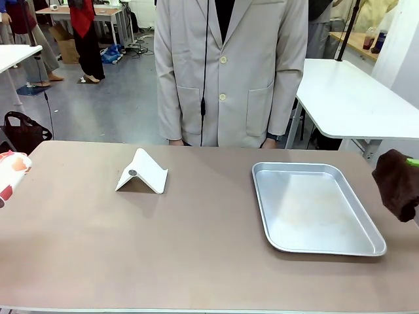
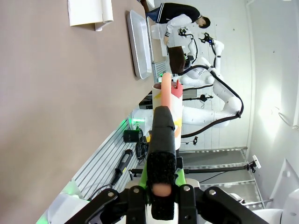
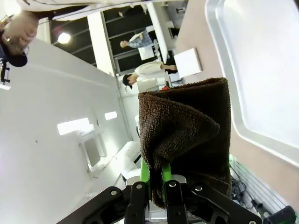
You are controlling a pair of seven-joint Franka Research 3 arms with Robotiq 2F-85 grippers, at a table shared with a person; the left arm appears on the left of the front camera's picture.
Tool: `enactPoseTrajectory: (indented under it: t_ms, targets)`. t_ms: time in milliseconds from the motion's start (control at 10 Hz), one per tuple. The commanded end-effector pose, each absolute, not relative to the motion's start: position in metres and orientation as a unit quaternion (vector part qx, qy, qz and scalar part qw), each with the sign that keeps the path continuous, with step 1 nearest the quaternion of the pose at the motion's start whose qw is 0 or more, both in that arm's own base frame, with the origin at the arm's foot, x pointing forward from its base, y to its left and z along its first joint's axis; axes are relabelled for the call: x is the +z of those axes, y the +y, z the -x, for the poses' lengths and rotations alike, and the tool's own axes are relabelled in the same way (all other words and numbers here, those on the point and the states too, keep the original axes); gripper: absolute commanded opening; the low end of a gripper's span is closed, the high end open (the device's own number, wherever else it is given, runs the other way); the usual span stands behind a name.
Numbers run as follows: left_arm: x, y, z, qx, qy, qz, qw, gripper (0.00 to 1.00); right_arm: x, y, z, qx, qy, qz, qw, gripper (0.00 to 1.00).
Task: Clean the surface of the table.
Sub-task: Clean the area not pointed to by the person, then return the Lint Roller and towel to their original positions.
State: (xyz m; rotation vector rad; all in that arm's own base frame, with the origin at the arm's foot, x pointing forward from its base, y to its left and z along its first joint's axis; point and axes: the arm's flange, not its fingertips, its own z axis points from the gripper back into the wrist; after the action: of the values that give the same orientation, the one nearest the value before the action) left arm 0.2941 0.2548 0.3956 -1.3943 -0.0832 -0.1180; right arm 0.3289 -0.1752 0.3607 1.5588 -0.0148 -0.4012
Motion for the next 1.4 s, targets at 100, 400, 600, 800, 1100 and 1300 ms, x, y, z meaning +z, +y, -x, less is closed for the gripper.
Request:
enactPoseTrajectory:
  t_ms: [100,400,600,800,1100,1300]
  targets:
    - [0.398,0.254,-0.293,-0.054,-0.037,0.643,0.763,0.22,0.361,-0.175,-0.329,-0.18,-0.007,-0.698,0.693,0.02]
    - [0.398,0.254,-0.293,-0.054,-0.037,0.643,0.763,0.22,0.361,-0.175,-0.329,-0.18,-0.007,-0.698,0.693,0.02]
    - [0.398,0.254,-0.293,-0.054,-0.037,0.643,0.763,0.22,0.361,-0.175,-0.329,-0.18,-0.007,-0.698,0.693,0.02]
    - [0.398,0.254,-0.293,-0.054,-0.037,0.643,0.763,0.22,0.361,-0.175,-0.329,-0.18,-0.007,-0.698,0.693,0.02]
    - [0.398,0.254,-0.293,-0.054,-0.037,0.643,0.763,0.22,0.361,-0.175,-0.329,-0.18,-0.007,-0.698,0.693,0.02]
    - [0.398,0.254,-0.293,-0.054,-0.037,0.643,0.763,0.22,0.361,-0.175,-0.329,-0.18,-0.007,-0.698,0.693,0.02]
